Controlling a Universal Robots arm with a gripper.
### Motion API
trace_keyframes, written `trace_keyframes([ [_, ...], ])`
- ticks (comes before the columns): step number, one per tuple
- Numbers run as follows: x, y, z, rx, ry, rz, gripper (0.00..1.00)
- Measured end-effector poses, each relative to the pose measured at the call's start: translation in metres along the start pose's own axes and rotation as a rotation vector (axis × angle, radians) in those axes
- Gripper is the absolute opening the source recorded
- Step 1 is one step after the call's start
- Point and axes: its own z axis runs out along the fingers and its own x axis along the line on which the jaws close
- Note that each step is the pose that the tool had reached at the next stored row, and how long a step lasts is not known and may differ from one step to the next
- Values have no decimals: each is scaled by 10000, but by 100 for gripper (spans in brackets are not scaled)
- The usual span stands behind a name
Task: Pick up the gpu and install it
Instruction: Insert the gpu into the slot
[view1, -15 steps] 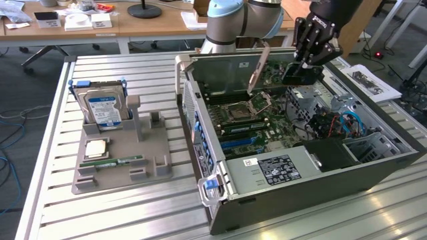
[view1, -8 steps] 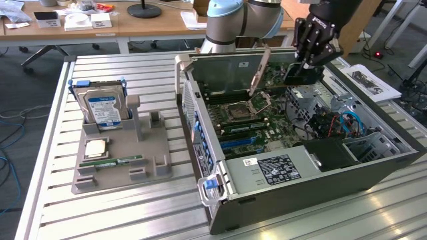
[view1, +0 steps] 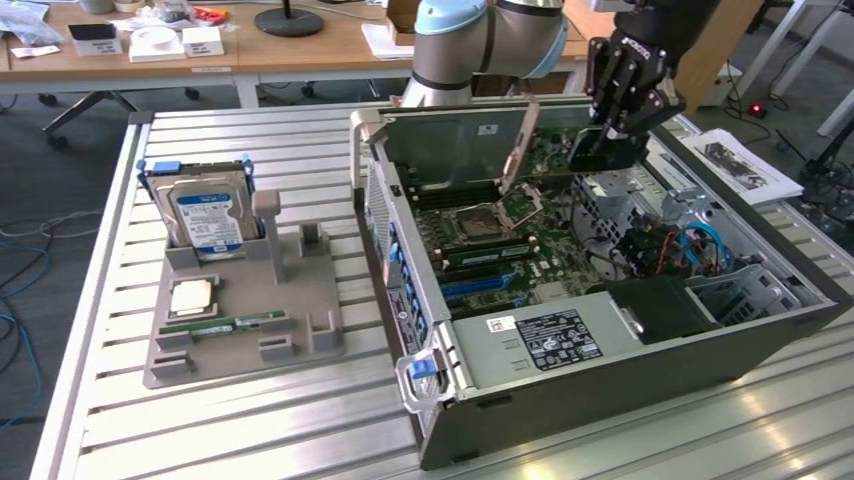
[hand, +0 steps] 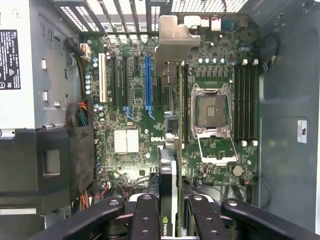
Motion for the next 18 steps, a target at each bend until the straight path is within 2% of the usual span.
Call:
trace_keyframes([
  [8, 6, 145, 17, 63, -2, -2, 27],
  [15, 11, 272, 26, 74, -1, -2, 27],
  [18, 12, 280, 27, 74, -2, -2, 27],
])
